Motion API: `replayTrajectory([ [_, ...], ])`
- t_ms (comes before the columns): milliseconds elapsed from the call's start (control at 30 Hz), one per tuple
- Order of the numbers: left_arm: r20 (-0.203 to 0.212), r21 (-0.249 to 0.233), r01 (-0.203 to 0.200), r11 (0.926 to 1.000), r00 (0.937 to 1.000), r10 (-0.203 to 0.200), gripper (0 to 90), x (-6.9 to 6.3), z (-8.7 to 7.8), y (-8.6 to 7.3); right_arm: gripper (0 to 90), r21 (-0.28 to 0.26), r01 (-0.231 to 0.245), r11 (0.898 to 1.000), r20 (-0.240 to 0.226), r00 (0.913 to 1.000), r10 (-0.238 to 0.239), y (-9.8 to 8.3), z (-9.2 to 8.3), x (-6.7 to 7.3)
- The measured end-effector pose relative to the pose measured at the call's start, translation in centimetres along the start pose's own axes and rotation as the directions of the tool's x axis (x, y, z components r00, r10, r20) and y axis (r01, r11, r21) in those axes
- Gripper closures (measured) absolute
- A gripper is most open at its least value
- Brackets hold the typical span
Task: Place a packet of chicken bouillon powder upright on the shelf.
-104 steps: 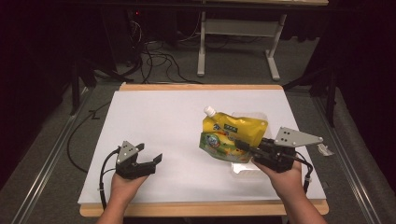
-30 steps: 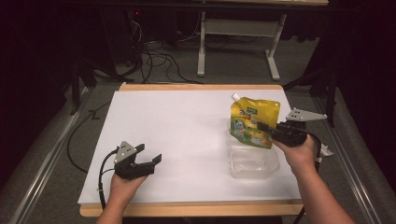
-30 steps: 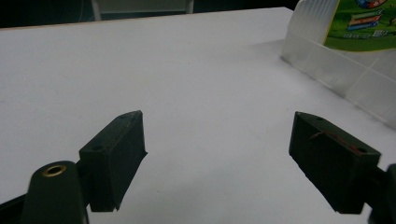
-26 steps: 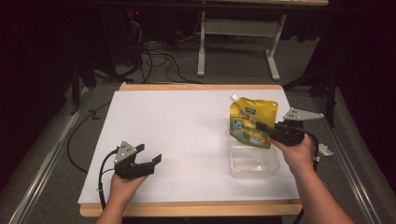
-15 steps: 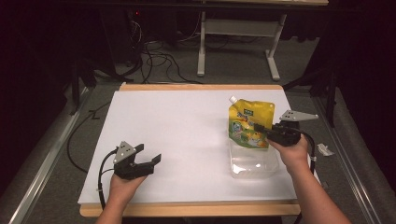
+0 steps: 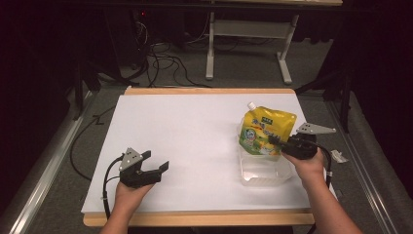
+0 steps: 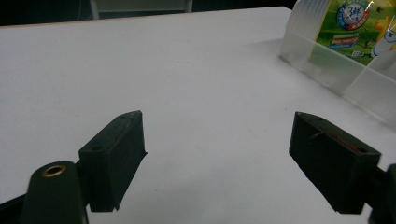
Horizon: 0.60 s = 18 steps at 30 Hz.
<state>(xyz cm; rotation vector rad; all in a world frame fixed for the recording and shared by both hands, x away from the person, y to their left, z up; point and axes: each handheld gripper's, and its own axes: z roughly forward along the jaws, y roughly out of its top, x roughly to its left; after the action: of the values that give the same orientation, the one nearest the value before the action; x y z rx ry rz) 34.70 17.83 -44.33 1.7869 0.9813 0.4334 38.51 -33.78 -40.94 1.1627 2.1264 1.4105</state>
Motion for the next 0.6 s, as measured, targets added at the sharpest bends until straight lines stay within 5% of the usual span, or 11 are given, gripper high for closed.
replayTrajectory([
  [333, 0.013, 0.002, -0.007, 1.0000, 0.9999, 0.007, 18.7, -0.15, 0.04, 0.01, 50.7, 0.000, -0.032, 0.999, 0.042, 0.9986, 0.032, -0.20, -0.17, 0.06],
  [600, 0.019, 0.005, -0.011, 0.9999, 0.9998, 0.011, 18.7, -0.29, 0.13, 0.03, 20.7, -0.008, -0.054, 0.999, 0.089, 0.9945, 0.055, 0.49, -0.70, 0.53],
])
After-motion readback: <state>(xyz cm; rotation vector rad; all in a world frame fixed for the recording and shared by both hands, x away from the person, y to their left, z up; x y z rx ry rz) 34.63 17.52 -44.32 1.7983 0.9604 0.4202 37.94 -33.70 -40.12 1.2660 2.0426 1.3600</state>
